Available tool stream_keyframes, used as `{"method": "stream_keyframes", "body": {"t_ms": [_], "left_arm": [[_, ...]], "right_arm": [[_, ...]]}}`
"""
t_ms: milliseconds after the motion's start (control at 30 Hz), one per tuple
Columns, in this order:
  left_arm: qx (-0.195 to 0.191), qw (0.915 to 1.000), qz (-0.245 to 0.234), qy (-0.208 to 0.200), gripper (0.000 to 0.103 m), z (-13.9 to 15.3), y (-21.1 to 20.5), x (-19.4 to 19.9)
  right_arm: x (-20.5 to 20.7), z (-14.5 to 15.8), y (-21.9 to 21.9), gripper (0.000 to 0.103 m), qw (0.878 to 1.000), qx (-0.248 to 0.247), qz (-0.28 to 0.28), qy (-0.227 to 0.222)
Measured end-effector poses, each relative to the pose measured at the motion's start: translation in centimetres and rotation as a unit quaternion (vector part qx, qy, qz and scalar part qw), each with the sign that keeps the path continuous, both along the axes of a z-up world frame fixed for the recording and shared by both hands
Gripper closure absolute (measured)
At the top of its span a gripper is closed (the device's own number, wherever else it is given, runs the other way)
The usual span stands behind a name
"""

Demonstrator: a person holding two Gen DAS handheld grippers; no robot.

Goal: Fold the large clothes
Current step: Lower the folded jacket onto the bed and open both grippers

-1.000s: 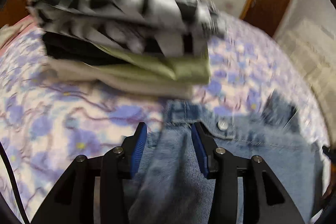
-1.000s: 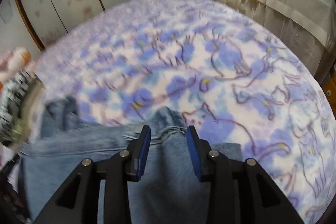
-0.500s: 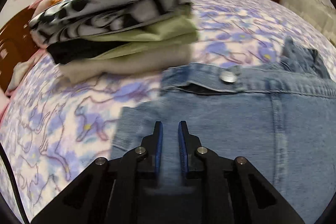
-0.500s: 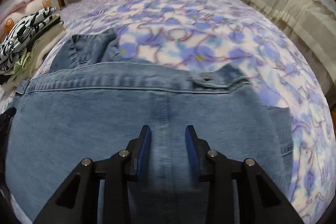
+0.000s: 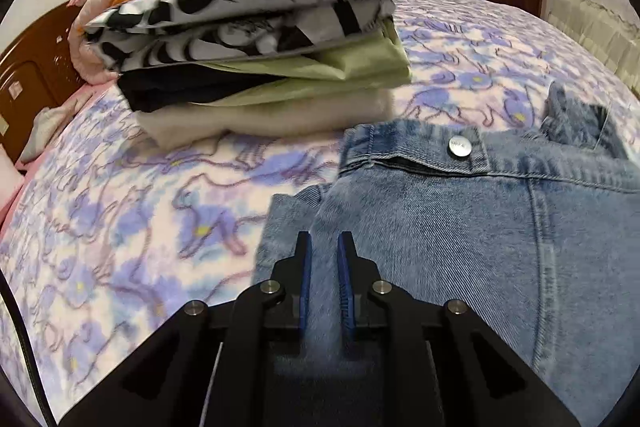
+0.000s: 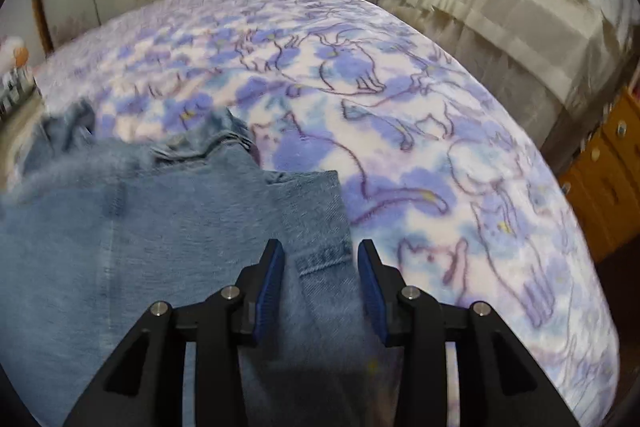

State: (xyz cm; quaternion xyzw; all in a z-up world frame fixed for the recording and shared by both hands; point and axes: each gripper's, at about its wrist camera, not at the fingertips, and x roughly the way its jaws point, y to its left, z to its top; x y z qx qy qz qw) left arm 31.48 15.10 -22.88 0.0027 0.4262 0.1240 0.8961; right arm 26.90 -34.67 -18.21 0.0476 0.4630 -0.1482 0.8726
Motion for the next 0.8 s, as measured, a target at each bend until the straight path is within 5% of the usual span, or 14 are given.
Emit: {"method": "stream_keyframes", "body": {"t_ms": [233, 467, 500, 567, 667, 800], "left_arm": [[-0.079, 0.9966, -0.014, -0.019, 0.088, 3.2, 1.5, -7.9], [-0.067, 0.9974, 0.011, 0.023, 0.089, 0.4, 3.1, -12.7], [-0.074, 0.9969, 0.015, 0.019, 0.089, 0.3, 3.7, -13.1], [-0.047, 0.9981, 0.035, 0.021, 0.084, 0.2, 4.4, -13.5], [-0.074, 0.996, 0.046, 0.023, 0.083, 0.2, 5.9, -13.8], [-0.061, 0.9966, 0.048, 0.027, 0.083, 0.5, 5.9, -14.1]], "right_arm": [[-5.3, 2.4, 6.2, 0.065, 0.993, 0.076, 0.092, -0.011], [-9.5, -0.4, 7.6, 0.065, 0.995, 0.039, 0.087, 0.035], [-10.0, -0.7, 6.4, 0.068, 0.996, 0.039, 0.074, 0.033], [-10.5, -0.6, 4.8, 0.099, 0.997, 0.03, 0.065, 0.027], [-10.9, -0.2, 3.9, 0.102, 0.997, 0.022, 0.064, 0.03], [-11.1, 0.2, 3.8, 0.101, 0.998, -0.001, 0.054, 0.035]]}}
